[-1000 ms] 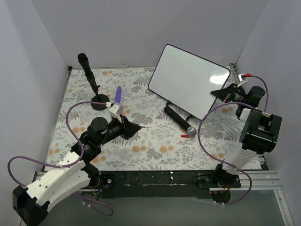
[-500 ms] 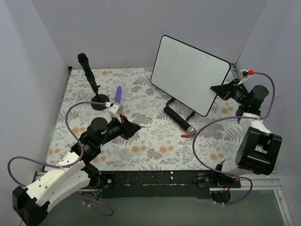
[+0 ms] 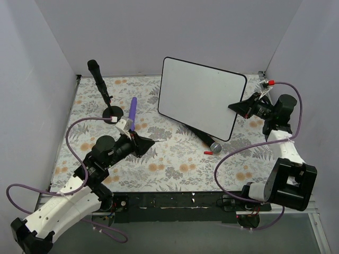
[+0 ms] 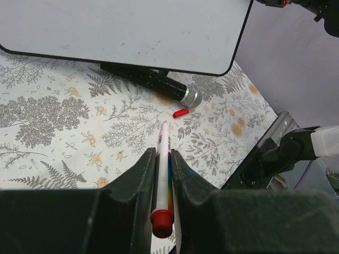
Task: Write a sentence on the whiteboard
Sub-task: Pick up the whiteboard from the whiteboard stand, then write with the whiteboard marker without the cap on the whiteboard.
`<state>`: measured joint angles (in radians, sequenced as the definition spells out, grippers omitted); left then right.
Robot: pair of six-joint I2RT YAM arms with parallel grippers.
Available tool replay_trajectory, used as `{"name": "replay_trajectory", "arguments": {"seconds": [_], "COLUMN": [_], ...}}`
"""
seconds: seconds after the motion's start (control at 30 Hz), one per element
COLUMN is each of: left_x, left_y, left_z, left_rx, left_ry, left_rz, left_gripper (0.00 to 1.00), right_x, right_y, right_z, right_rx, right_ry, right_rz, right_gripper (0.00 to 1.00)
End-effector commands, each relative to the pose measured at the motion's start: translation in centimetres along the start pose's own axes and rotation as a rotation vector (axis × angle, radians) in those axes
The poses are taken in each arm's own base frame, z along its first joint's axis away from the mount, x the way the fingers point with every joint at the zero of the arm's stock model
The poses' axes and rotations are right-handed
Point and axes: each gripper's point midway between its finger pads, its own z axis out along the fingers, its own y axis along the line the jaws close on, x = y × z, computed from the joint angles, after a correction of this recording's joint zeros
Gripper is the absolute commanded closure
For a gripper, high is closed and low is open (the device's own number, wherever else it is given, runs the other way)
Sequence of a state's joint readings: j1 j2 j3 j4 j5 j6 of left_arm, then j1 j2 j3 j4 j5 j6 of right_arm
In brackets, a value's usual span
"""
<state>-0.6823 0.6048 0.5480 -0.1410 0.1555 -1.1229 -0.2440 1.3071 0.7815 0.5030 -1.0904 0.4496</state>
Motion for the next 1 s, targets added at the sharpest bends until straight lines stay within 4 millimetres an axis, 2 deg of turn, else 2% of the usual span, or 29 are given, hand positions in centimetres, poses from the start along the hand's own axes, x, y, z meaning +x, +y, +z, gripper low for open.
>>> {"name": "replay_trajectory", "arguments": {"seconds": [0.0,0.1,0.23,0.47,0.73,0.9,0.97], "left_x": [-2.2,-3.1,-4.0,-4.6,-5.7,-6.0,-6.0], "left_y": [-0.7,-1.2,-1.8,-1.5,-2.1,-2.0,-1.8], "left_z": [-1.3,-2.1,-3.2,-4.8,-5.0,-4.8,-4.6], "left_rx": [-0.005,0.007,0.021,0.009,0.044,0.051,0.045], "left_ry": [-0.074,-0.111,-0.155,-0.220,-0.284,-0.307,-0.317], "left_rz": [-0.019,-0.034,-0.058,-0.051,-0.009,0.038,0.053], "left_gripper": [1.00,1.00,1.00,1.00,1.00,1.00,1.00], "right_x": [-2.3,-1.3,0.3,2.7,3.8,4.3,4.9], "right_y": [4.9,5.8,7.4,9.7,10.1,9.6,9.3], "right_z": [-1.2,-1.8,-3.1,-5.0,-6.5,-7.2,-7.4], "right_rx": [-0.108,-0.129,-0.136,-0.176,-0.094,-0.087,-0.092], "right_ry": [0.015,0.057,0.114,0.165,0.191,0.194,0.207], "right_rz": [-0.205,-0.259,-0.247,-0.260,-0.282,-0.299,-0.252], "right_gripper": [0.99,0.99,0.99,0.99,0.99,0.99,0.99]}}
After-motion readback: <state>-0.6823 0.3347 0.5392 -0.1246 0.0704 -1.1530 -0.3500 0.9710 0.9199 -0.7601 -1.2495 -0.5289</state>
